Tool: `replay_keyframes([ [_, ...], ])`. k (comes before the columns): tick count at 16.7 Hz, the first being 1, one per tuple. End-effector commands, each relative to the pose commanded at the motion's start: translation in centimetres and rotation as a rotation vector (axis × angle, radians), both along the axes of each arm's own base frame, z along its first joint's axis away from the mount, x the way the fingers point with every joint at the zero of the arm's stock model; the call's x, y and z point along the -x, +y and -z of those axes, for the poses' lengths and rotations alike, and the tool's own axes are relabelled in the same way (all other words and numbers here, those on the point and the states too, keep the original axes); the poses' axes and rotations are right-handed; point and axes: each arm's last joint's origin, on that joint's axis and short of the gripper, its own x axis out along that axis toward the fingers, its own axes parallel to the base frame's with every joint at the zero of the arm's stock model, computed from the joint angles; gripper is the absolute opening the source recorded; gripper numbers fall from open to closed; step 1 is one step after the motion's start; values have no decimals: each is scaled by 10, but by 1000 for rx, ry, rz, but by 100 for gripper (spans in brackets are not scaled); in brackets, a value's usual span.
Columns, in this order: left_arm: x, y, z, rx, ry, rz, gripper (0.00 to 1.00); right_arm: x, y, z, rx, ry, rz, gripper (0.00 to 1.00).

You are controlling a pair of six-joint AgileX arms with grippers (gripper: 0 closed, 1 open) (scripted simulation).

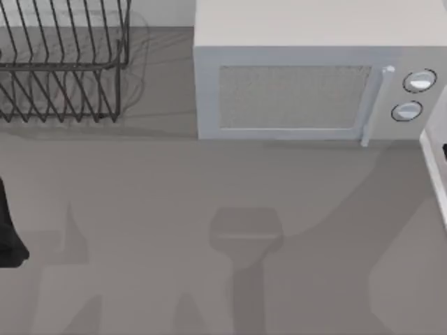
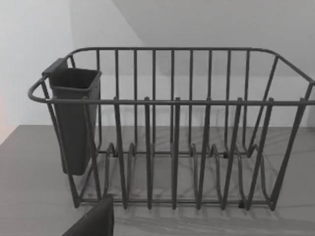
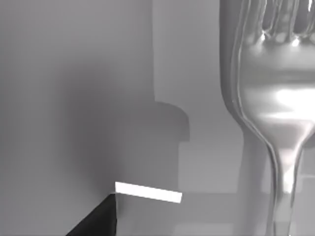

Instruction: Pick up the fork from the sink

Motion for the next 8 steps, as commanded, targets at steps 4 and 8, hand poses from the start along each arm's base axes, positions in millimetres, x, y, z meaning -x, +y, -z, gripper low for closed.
replay_keyframes([
  [4, 0, 0, 0, 0, 0, 0, 100, 1, 0, 4, -1, 4, 0, 100],
  [8, 0, 0, 0, 0, 0, 0, 100, 1, 0, 4, -1, 4, 0, 70],
])
